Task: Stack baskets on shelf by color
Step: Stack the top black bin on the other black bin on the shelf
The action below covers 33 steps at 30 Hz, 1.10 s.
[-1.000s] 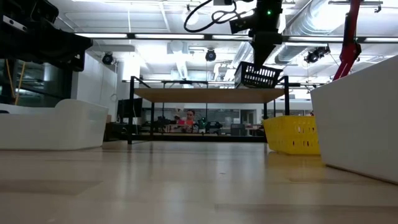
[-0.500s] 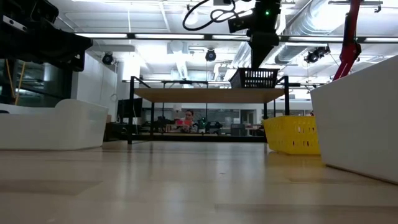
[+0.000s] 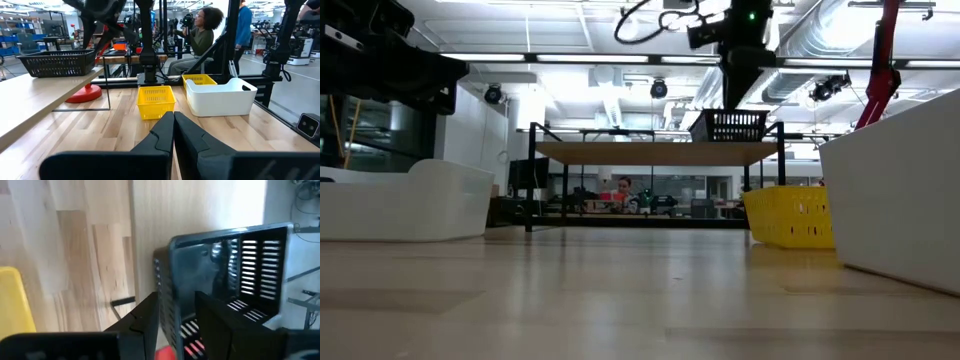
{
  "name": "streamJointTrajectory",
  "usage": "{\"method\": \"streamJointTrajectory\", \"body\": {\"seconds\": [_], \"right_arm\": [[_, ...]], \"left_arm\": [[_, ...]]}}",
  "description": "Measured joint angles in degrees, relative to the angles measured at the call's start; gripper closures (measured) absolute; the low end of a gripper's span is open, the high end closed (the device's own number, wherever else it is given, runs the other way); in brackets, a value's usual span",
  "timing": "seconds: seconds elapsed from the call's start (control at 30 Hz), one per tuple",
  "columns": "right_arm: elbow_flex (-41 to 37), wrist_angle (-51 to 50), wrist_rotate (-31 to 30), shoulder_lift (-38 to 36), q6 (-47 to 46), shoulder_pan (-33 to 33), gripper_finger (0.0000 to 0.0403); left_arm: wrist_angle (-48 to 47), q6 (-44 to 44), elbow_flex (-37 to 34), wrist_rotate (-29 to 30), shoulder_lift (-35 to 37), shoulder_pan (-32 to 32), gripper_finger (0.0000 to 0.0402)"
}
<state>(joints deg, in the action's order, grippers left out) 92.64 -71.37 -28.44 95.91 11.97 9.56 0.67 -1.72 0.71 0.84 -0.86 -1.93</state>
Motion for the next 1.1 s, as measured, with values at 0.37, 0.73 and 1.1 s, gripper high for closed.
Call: {"method": "streamJointTrajectory", "body": {"seconds": [0.37, 0.73, 1.1], "right_arm": [[12.11, -9.58, 6.65, -1.38, -6.96, -3.5, 0.0289], [-19.62, 10.06, 7.72, -28.57, -26.17, -23.21, 0.0289], [-54.27, 59.31, 3.01, -44.97, -12.66, -34.5, 0.0289]], "left_arm": [[0.0, 0.0, 0.0, -0.02, 0.0, 0.02, 0.0401], [0.0, 0.0, 0.0, 0.0, 0.02, 0.0, 0.0401], [0.0, 0.0, 0.01, -0.01, 0.01, 0.02, 0.0401]]}}
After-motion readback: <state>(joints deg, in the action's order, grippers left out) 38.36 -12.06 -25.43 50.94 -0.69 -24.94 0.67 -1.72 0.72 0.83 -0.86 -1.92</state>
